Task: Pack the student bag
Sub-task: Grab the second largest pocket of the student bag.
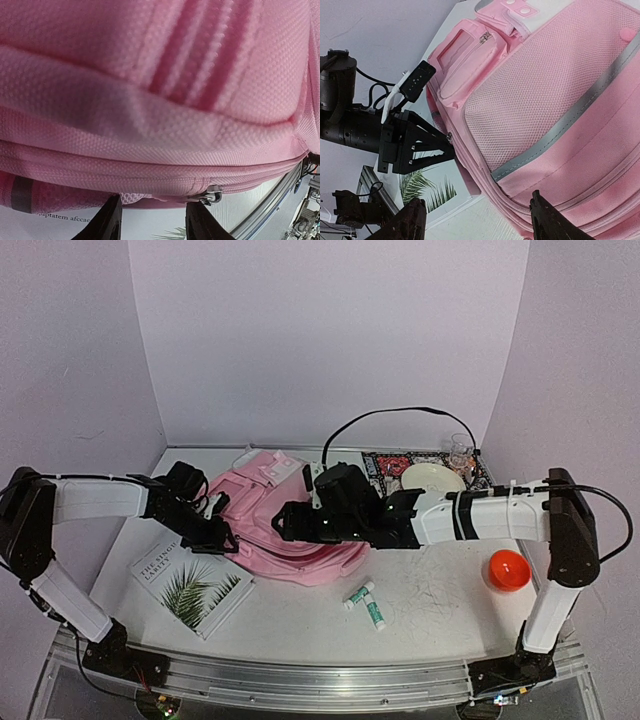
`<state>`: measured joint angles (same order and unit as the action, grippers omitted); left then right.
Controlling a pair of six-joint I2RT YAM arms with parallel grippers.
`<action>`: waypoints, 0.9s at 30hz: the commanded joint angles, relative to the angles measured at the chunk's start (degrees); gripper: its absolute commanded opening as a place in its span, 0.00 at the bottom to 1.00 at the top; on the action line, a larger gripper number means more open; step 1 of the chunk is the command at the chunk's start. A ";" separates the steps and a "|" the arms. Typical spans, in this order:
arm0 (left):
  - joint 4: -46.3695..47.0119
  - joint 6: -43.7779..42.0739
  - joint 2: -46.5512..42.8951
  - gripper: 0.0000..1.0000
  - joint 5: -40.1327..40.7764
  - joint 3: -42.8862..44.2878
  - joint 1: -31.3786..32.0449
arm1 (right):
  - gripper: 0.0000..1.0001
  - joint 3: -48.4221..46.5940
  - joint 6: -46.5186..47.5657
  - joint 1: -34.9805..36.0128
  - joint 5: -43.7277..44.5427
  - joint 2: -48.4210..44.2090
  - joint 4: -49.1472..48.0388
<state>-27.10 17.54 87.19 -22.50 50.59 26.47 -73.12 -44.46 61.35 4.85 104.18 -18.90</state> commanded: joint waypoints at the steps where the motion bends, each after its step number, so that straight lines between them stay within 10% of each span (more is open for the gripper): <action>1: 1.14 -4.48 -1.27 0.48 -1.70 2.45 0.45 | 0.72 0.14 -0.33 -0.34 -0.36 0.20 -1.15; 21: 13.00 -1.34 3.11 0.45 -3.47 0.61 1.75 | 0.72 1.60 -0.32 -0.48 -0.56 0.20 -2.65; 27: 17.72 1.80 2.95 0.25 -5.76 -0.23 2.62 | 0.72 1.80 -0.36 -0.50 -0.77 0.41 -3.04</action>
<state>-16.75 16.99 90.35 -25.17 50.21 28.02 -71.66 -44.62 61.06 3.88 104.79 -20.46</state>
